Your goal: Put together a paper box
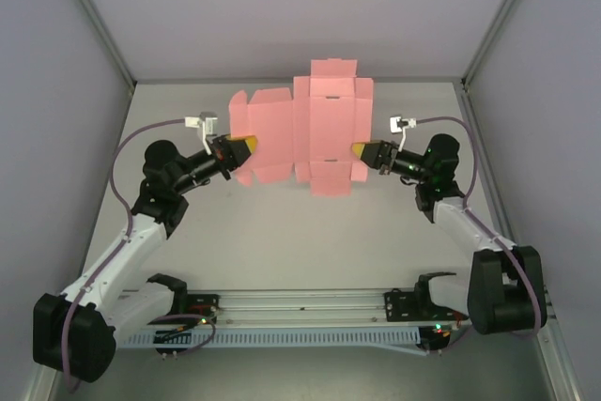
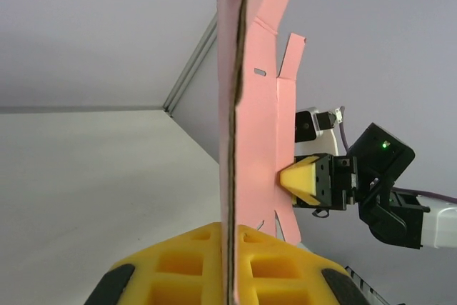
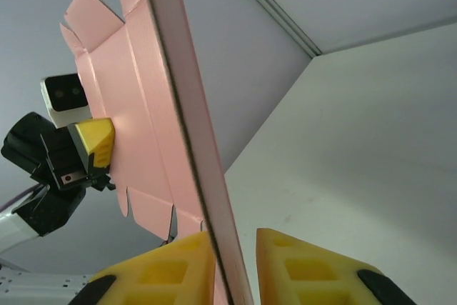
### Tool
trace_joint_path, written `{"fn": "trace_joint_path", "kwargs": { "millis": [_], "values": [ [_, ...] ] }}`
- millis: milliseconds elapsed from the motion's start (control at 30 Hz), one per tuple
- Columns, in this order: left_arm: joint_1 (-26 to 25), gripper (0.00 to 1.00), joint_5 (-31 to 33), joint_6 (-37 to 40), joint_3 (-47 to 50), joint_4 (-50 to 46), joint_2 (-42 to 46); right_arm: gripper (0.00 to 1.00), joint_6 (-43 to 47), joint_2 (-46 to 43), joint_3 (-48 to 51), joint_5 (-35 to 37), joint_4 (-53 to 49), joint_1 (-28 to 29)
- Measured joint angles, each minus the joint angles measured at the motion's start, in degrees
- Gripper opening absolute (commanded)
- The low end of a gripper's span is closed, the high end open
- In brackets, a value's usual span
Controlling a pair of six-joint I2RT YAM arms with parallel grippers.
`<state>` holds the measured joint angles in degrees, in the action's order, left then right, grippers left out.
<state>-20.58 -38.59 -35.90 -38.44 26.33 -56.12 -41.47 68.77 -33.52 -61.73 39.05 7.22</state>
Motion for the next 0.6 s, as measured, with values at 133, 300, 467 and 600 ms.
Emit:
{"fn": "trace_joint_path", "kwargs": {
  "millis": [133, 300, 467, 600],
  "values": [
    [0.0, 0.0, 0.1, 0.0, 0.0, -0.6, 0.0, 0.23, 4.2, -2.1, 0.0, 0.7, -5.4, 0.3],
    [0.0, 0.0, 1.5, 0.4, 0.0, -1.7, 0.5, 0.26, 9.7, -4.0, -0.2, 3.0, -14.0, 0.3],
    [0.0, 0.0, 2.3, 1.2, 0.0, -2.7, 1.8, 0.21, 12.8, -4.2, -0.3, 4.7, -19.1, 0.3],
    [0.0, 0.0, 2.5, 1.8, 0.0, -3.2, 2.1, 0.26, 14.1, -4.2, -1.0, 5.7, -20.9, 0.3]
  ]
}}
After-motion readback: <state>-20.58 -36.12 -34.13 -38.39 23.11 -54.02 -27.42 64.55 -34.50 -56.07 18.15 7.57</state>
